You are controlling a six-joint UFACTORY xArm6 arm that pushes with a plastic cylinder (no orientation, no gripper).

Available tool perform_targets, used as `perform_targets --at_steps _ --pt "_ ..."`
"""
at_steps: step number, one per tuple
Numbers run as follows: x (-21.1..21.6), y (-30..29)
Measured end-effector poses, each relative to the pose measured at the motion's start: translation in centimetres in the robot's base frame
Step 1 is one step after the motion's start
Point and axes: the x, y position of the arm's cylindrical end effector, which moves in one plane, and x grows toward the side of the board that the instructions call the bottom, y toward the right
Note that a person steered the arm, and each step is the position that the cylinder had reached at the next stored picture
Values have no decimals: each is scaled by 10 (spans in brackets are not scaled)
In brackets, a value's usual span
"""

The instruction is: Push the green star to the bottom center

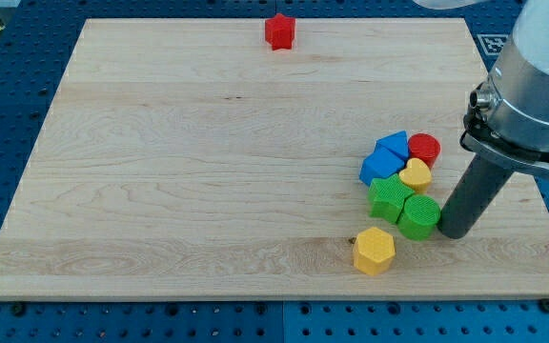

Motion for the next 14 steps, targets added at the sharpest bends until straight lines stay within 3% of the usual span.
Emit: perform_targets --at_steps 4,8,14 --pt "-29 -21" --pt "-29 -39" --pt "-58 -144"
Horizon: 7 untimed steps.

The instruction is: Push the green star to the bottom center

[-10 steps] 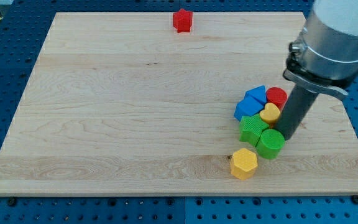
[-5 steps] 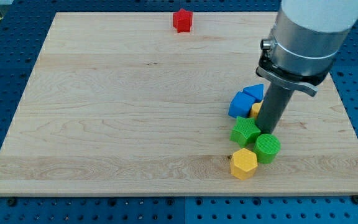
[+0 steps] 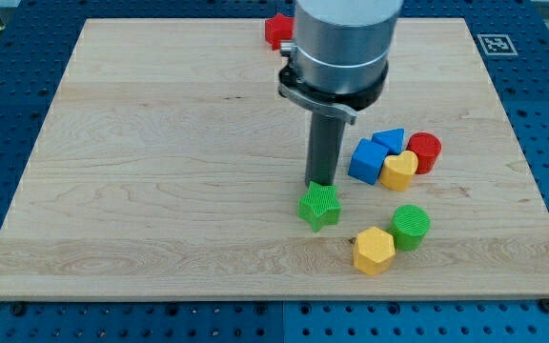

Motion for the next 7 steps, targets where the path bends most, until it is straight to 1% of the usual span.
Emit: perform_targets --at_steps 2,4,6,7 --pt "1 -7" --pt "12 -4" --pt "24 31" --pt "18 31"
